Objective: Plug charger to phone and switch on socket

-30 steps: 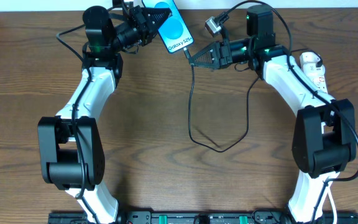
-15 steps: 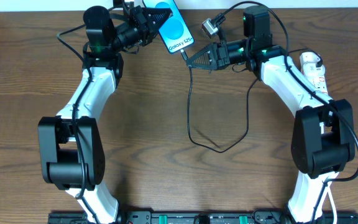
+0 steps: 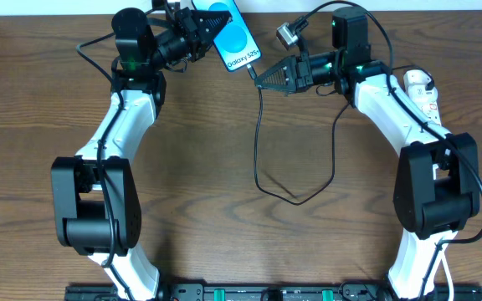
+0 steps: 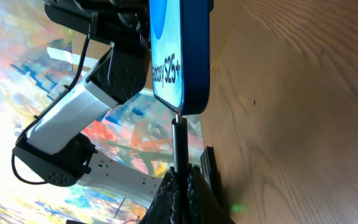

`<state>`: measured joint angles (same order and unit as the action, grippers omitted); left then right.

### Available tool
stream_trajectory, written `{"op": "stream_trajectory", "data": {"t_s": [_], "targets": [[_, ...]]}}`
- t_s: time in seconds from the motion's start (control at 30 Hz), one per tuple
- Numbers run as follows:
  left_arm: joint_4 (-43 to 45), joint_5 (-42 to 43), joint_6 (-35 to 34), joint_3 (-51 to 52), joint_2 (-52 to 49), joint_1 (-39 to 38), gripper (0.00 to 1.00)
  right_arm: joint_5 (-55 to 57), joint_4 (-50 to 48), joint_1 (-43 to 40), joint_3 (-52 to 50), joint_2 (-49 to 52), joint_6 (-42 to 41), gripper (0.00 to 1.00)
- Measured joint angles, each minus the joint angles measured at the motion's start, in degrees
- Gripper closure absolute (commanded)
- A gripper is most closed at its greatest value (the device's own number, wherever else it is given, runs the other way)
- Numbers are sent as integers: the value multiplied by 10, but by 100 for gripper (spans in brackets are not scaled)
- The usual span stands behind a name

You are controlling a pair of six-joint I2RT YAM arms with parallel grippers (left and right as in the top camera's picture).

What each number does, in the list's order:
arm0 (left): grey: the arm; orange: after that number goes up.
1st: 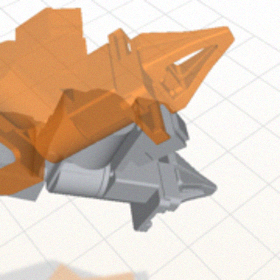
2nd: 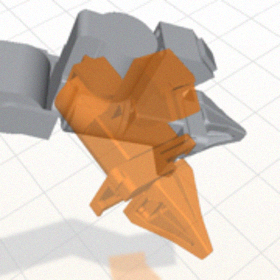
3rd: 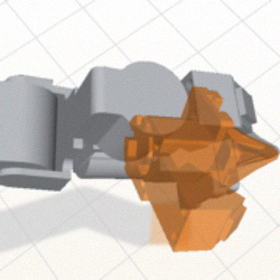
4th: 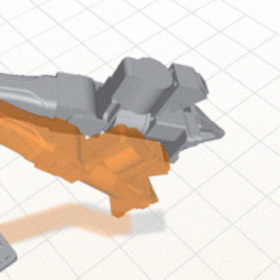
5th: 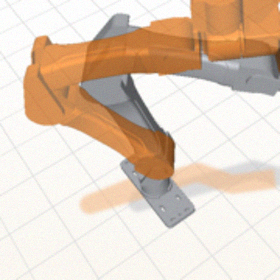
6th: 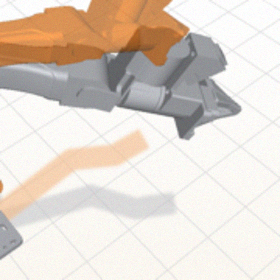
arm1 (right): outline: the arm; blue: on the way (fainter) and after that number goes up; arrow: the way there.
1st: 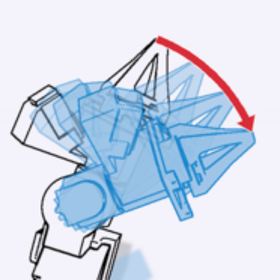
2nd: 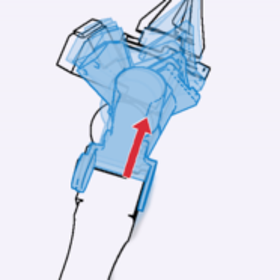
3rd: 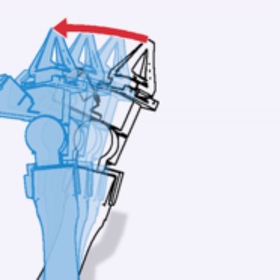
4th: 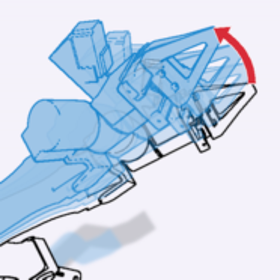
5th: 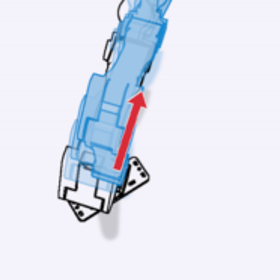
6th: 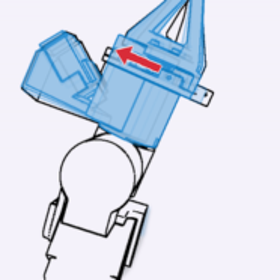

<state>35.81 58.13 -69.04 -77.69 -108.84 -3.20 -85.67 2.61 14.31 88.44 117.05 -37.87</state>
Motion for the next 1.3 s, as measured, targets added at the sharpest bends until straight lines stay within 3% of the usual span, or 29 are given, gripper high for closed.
{"op": "stream_trajectory", "data": {"t_s": [0.9,1.3], "targets": [[0,4,16,0,0,-15,93,-3,1,0,0,0,0,99],[-1,4,18,0,0,-3,93,-22,81,0,0,0,67,99]]}}
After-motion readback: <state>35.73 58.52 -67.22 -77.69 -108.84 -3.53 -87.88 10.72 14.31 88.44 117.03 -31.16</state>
